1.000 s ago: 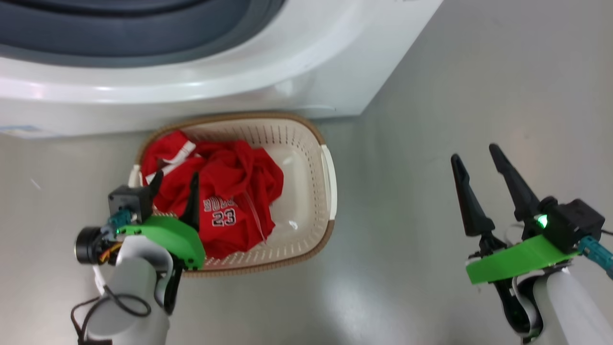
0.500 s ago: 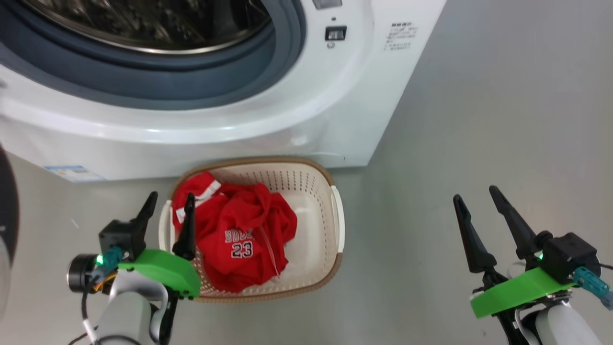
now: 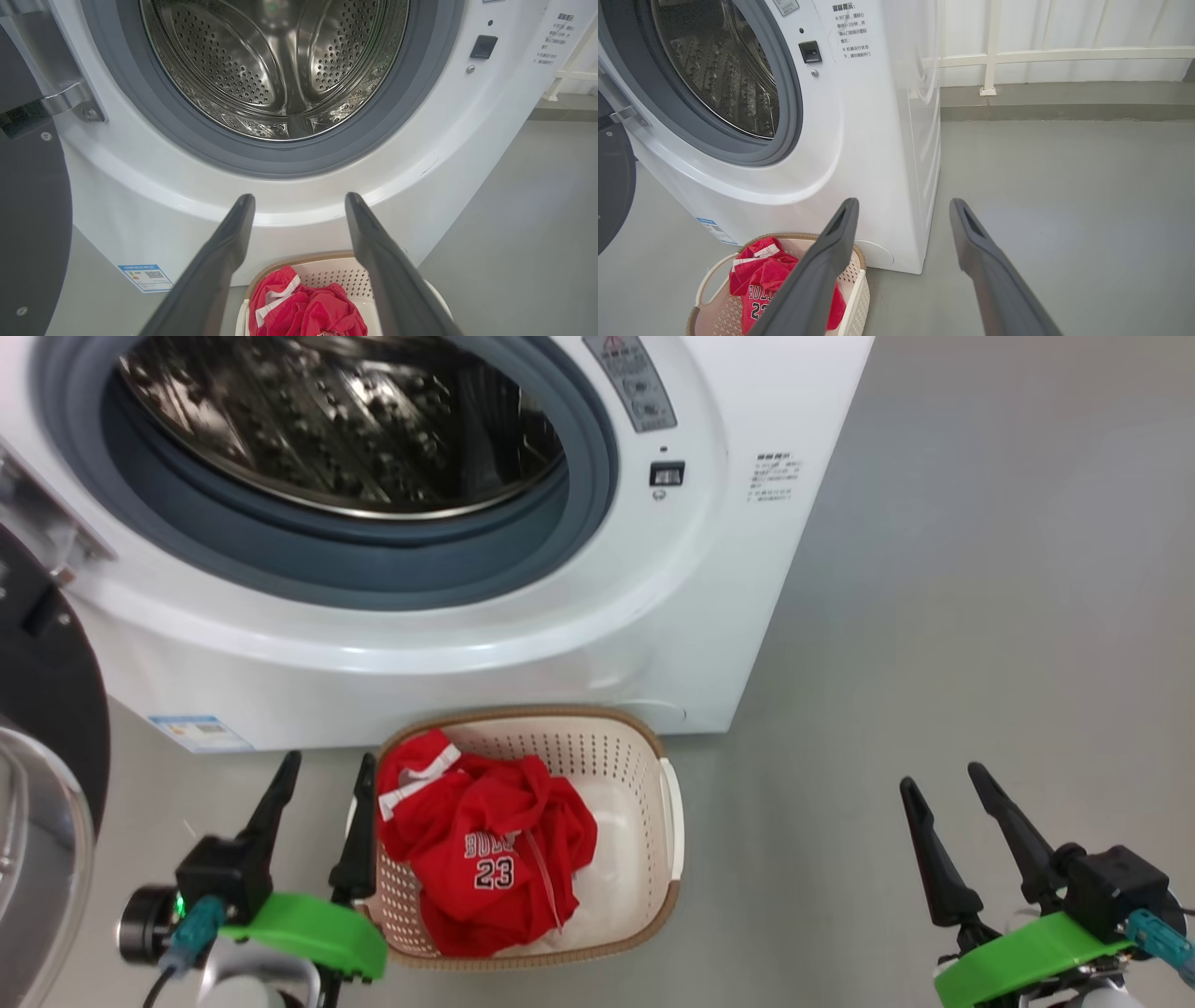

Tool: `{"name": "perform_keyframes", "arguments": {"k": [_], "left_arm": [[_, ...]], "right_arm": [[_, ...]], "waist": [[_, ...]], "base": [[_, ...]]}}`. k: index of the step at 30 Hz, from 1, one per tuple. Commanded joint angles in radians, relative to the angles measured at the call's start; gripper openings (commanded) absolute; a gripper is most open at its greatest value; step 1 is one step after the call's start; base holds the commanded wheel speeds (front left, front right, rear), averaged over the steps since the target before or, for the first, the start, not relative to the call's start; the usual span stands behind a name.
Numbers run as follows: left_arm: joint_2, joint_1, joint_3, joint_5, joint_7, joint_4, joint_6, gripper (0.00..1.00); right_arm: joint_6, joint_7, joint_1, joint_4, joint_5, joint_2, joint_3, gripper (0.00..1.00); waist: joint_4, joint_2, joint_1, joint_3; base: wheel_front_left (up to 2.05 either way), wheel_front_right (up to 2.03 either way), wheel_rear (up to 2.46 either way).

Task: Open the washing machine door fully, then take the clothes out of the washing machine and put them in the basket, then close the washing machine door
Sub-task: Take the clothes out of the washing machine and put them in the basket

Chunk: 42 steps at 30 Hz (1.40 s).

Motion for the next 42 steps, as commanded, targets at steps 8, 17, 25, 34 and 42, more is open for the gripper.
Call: {"name": "perform_keyframes", "arguments": {"k": [8,17,25,34,42], "left_arm": [[0.022,0.107,0.052,-0.001,-0.005,-0.134,-0.001,1.0],[0.022,0.216,0.065,-0.013,-0.005,-0.229,0.018,1.0],[0.022,0.304,0.068,-0.015,-0.005,-0.296,0.038,1.0],[0.022,0.376,0.082,-0.023,-0.005,-0.361,0.057,1.0],[0.022,0.392,0.073,-0.031,-0.005,-0.37,0.071,1.0]], "right_arm": [[0.005,-0.006,0.05,-0.023,0.003,-0.013,0.008,1.0],[0.005,-0.006,0.094,-0.027,0.005,-0.014,-0.005,1.0],[0.005,-0.006,0.138,-0.031,0.006,-0.016,-0.017,1.0],[0.005,-0.006,0.167,-0.037,0.006,-0.011,-0.026,1.0],[0.005,-0.006,0.174,-0.039,0.004,-0.01,-0.03,1.0]], "waist": [[0.0,0.0,0.0001,-0.078],[-0.002,0.0,0.0001,-0.136],[-0.005,0.0,0.0001,-0.178],[-0.013,0.0,0.0001,-0.19],[-0.015,0.0,0.0001,-0.197]], "base": [[0.0,0.0,0.0],[0.0,0.0,0.0],[0.0,0.0,0.0],[0.0,0.0,0.0],[0.0,0.0,0.0]]}}
